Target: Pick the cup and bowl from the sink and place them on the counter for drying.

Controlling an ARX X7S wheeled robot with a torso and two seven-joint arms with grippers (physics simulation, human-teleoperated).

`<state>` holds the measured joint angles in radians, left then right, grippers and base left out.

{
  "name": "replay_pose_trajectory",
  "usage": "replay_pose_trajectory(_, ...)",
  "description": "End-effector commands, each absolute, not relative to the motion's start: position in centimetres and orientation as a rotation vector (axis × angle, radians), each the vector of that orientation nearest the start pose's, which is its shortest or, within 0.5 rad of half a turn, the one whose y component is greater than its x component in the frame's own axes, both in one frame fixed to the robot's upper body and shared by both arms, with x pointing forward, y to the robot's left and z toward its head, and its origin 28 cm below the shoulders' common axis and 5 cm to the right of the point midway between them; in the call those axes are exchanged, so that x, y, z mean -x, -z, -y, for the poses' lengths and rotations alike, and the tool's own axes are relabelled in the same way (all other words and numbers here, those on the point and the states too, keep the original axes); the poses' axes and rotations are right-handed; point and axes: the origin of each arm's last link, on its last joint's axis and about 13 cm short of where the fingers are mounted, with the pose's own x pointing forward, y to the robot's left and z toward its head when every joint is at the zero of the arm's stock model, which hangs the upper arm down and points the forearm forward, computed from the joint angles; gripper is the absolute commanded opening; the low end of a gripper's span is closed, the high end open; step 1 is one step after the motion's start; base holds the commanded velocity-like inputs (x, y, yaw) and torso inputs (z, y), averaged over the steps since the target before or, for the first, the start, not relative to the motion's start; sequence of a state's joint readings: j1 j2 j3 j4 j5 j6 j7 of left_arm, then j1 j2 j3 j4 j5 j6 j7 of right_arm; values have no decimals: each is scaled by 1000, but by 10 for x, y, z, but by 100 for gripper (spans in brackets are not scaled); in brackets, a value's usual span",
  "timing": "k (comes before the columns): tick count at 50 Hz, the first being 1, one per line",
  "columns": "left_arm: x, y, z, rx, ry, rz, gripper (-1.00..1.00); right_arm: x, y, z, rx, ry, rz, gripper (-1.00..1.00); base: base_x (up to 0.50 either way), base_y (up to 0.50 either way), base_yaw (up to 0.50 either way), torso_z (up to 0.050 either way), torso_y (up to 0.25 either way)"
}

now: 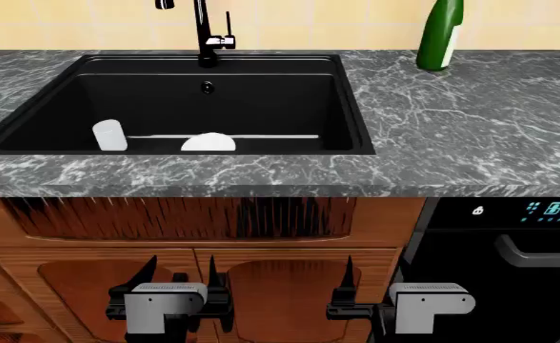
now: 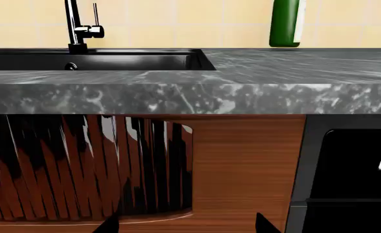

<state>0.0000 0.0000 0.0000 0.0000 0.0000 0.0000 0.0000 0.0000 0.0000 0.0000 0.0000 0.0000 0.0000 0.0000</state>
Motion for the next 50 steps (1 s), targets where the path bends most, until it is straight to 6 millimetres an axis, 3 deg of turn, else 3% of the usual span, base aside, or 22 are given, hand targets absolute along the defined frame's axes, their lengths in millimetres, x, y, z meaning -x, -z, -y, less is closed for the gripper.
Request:
replay_pose_trajectory(1,-210,-13,-206,0,-2,2,100,-210,-12,97,-13,6,-8,100,0,0,0,0,0)
replay_pose_trajectory(11,-218,-16,-193,9,-5,-10,100,-210,-13,96,-17,-1,11,100,0,0,0,0,0)
replay_pose_trajectory(21,-217,-16,-197,1,-2,-10,100,-210,-15,95,9,-17,23,100,0,12,0,0,0)
replay_pose_trajectory(50,-216,-14,-198,-10,11,-8,100,-210,-14,95,28,-30,19,100,0,500,0,0,0)
